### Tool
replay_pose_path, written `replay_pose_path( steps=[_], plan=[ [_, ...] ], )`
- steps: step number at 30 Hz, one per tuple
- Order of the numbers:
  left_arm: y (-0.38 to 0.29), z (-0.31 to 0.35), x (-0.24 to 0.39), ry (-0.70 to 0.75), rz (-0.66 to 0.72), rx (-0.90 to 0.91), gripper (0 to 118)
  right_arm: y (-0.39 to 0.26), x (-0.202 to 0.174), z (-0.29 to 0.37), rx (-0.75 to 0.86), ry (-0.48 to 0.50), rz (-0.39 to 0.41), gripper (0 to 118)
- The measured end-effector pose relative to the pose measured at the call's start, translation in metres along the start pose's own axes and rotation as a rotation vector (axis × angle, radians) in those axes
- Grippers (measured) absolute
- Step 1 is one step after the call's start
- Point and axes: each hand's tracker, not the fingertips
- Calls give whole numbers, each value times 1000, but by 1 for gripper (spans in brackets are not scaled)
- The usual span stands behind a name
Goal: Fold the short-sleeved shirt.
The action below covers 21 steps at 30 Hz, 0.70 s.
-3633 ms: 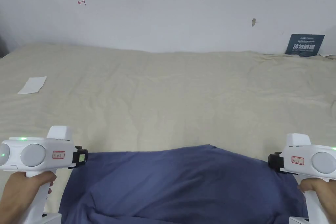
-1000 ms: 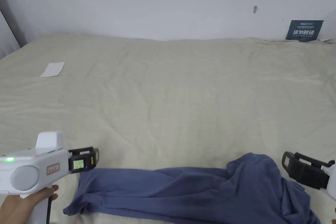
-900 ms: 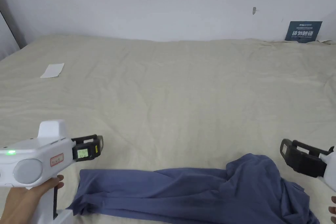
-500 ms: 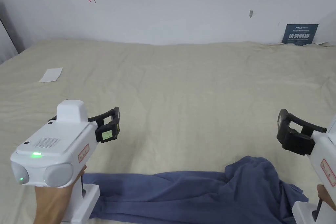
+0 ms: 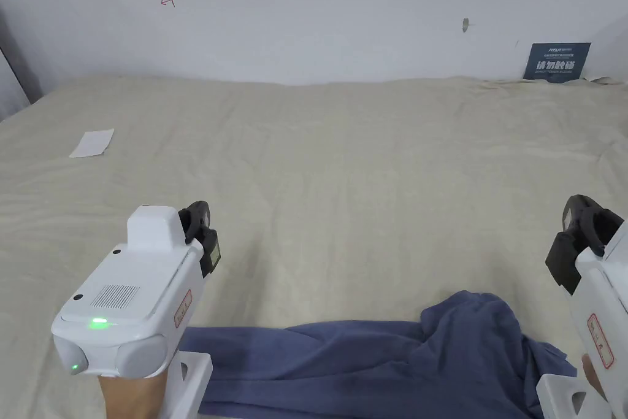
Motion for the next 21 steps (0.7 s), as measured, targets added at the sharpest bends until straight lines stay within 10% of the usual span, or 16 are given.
replay_pose_path(
  steps=[21],
  plan=[
    [23,-23,-63,-234,244,-348,0,9,-16,2,-24,7,21,0]
  ],
)
